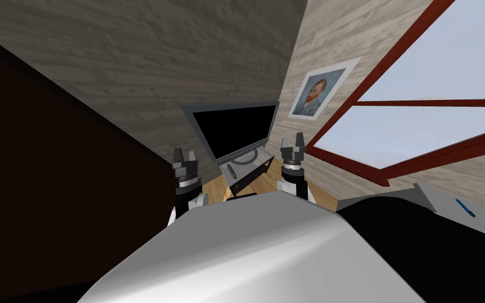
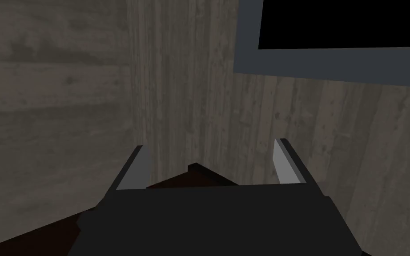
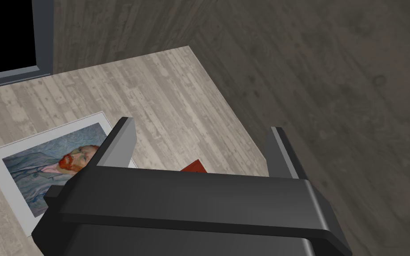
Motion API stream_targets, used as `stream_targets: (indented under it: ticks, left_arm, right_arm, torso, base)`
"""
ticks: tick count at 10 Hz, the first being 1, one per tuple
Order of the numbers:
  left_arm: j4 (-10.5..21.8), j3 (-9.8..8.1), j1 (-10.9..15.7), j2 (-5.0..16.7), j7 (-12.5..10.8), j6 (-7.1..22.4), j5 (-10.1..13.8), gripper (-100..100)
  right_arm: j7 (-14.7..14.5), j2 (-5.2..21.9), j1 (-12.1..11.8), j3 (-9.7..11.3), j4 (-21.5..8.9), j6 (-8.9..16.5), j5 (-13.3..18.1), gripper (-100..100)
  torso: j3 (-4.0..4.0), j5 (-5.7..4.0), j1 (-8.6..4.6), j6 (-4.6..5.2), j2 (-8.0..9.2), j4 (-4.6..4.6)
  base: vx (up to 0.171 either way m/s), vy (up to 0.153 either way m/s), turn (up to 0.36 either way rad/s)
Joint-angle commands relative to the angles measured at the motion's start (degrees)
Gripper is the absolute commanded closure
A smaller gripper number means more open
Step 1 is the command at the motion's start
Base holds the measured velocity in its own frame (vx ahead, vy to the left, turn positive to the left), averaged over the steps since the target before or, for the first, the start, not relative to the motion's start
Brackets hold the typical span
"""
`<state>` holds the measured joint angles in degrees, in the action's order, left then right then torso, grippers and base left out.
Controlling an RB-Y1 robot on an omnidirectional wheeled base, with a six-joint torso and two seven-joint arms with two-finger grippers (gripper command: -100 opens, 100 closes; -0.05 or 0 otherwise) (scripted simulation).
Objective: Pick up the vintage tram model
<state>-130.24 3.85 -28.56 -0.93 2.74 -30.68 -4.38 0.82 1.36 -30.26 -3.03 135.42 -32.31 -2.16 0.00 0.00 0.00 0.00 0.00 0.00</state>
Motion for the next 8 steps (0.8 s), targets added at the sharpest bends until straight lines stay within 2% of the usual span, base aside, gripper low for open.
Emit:
stream_targets:
  ticks: [1,4,8]
  left_arm:
    - [0.32,-0.24,0.01,1.93,0.14,0.55,0.22,-100]
    - [1.74,-1.08,0.2,5.83,0.79,2.83,1.16,-100]
    - [5.48,-2.74,1.26,9.51,2.53,8.46,3.41,-100]
  right_arm:
    - [0.0,0.0,0.0,0.0,0.0,0.0,0.0,0]
    - [0.0,0.0,0.01,0.01,0.0,0.0,0.0,0]
    - [0.0,-0.01,0.01,0.01,0.0,0.0,0.0,0]
  torso:
    - [0.0,0.0,0.0,0.0,0.0,0.0]
    - [0.08,-0.03,-0.15,0.01,0.14,0.03]
    - [0.13,-0.06,-0.3,0.02,0.23,0.05]
  base:
    - [-0.015,-0.01,-0.008]
    - [-0.042,-0.044,-0.024]
    - [-0.063,-0.077,-0.066]
